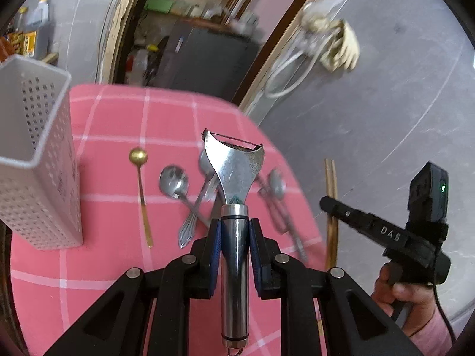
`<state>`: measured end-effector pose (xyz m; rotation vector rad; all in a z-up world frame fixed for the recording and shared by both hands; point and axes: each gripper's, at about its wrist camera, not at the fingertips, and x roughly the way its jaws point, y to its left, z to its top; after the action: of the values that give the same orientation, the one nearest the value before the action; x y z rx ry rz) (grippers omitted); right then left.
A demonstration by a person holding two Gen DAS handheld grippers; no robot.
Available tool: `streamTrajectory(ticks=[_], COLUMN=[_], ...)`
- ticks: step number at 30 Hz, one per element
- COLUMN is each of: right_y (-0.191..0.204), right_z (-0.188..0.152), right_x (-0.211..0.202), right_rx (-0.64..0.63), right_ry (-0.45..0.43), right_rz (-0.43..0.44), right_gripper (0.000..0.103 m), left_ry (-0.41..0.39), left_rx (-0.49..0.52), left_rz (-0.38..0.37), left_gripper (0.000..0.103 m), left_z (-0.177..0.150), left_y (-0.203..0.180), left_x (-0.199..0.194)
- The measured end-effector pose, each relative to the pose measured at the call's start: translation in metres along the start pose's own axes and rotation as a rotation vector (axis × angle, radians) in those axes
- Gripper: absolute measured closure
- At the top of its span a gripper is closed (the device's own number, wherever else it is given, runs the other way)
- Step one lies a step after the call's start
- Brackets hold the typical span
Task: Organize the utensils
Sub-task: 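Carry the chopstick with the right tool and drop it into the white holder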
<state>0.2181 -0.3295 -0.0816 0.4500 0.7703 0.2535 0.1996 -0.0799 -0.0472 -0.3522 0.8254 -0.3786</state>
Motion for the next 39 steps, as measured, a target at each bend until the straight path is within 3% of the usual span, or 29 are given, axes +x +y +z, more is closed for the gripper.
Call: streamTrajectory(ticks=[7,14,18,22,29,39], right_y=[0.06,0.146,0.201,0.239,0.262,0.247], right_z=[0.031,0.071,0.09,0.096,0.077,0.046], right_x=[-0.028,-0.027,-0.011,0.026,0.085,0.125], right_rx=[-0.051,-0.089,-0.123,-0.148,-0.198,-0.284], right_ry=[-0.179,-0.363,-0.458,-0.513,-0.477,-0.343], right_rz=[0.144,0.35,0.462,0.524,0.52,0.499], right_gripper=[0.097,0.097,0.097,0.097,0.097,0.097], left_ry=[-0.17,-0.377,-0.493,-0.55,-0.563,-0.525], left_rx=[-0.005,-0.008,-0.033,-0.052,-0.068,-0.039], left_rz=[-0.04,0.002,0.061,0.094,0.107,0.109], left_gripper=[0.085,0.085,0.085,0.085,0.085,0.085], left_z=[0.023,0.063,0.093,0.114,0.123,0.095], left_y=[0.004,0.03,0.063,0.093,0.139,0.159], left_x=[-0.059,-0.126,-0.153,-0.157,-0.122,-0.094])
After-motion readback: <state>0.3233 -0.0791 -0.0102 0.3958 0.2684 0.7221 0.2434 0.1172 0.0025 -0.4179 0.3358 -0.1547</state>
